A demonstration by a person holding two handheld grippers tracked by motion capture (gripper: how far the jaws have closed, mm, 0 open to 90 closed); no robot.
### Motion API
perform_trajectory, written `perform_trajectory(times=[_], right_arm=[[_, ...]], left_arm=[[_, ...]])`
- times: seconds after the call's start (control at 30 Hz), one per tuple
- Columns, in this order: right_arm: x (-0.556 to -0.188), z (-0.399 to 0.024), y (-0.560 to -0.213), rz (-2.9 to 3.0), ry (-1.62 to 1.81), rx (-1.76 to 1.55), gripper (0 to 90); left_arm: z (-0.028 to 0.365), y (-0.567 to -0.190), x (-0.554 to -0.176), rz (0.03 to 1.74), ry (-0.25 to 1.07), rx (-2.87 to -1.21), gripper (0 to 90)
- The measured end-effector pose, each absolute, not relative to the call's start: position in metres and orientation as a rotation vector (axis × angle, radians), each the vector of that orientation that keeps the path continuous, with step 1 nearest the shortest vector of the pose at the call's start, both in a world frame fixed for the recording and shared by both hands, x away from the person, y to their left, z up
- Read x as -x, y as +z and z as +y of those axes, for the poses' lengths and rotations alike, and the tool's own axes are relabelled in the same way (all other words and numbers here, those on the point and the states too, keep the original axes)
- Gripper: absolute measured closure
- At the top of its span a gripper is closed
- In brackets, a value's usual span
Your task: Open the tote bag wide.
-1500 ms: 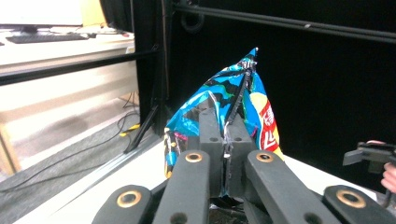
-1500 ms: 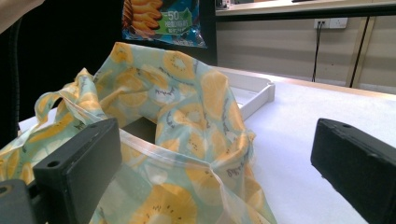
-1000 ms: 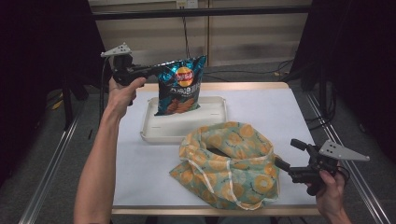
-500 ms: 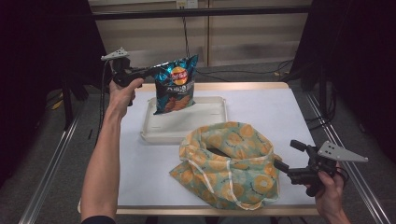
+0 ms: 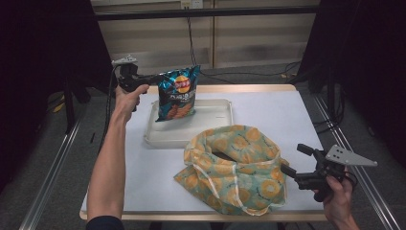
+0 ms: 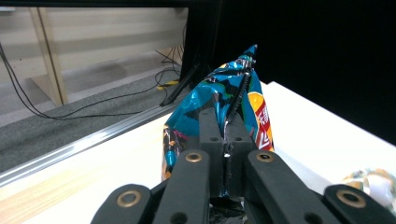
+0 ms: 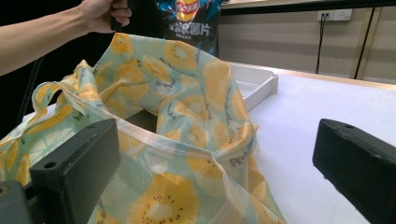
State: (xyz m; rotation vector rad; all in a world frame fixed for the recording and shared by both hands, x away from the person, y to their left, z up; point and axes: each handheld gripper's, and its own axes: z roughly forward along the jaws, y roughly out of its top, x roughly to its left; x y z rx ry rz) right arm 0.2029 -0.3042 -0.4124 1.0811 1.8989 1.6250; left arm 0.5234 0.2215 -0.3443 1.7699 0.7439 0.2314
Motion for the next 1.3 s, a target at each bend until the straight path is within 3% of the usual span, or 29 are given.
perform_trajectory(times=[0.37, 0.67, 0.77, 0.9, 1.03, 1.3], right_arm=[[-0.202, -0.303, -0.41, 1.912, 1.624, -1.068, 0.7], [-0.203, -0.303, -0.411, 1.917, 1.623, -1.064, 0.5], [-0.204, -0.303, -0.413, 1.928, 1.616, -1.077, 0.6], [-0.204, -0.303, -0.413, 1.926, 1.613, -1.067, 0.6], [-0.203, -0.304, -0.412, 1.92, 1.618, -1.07, 0.6], [-0.204, -0.303, -0.413, 1.919, 1.615, -1.068, 0.6]], left_arm=[[0.221, -0.357, -0.537, 0.854, 0.315, -1.788, 86.5], [0.225, -0.361, -0.544, 0.91, 0.334, -1.8, 78.0], [0.225, -0.363, -0.545, 0.931, 0.332, -1.785, 67.0], [0.226, -0.366, -0.545, 0.951, 0.348, -1.794, 61.9], [0.229, -0.366, -0.546, 0.994, 0.346, -1.752, 40.7], [0.231, -0.362, -0.541, 0.99, 0.353, -1.764, 37.3]])
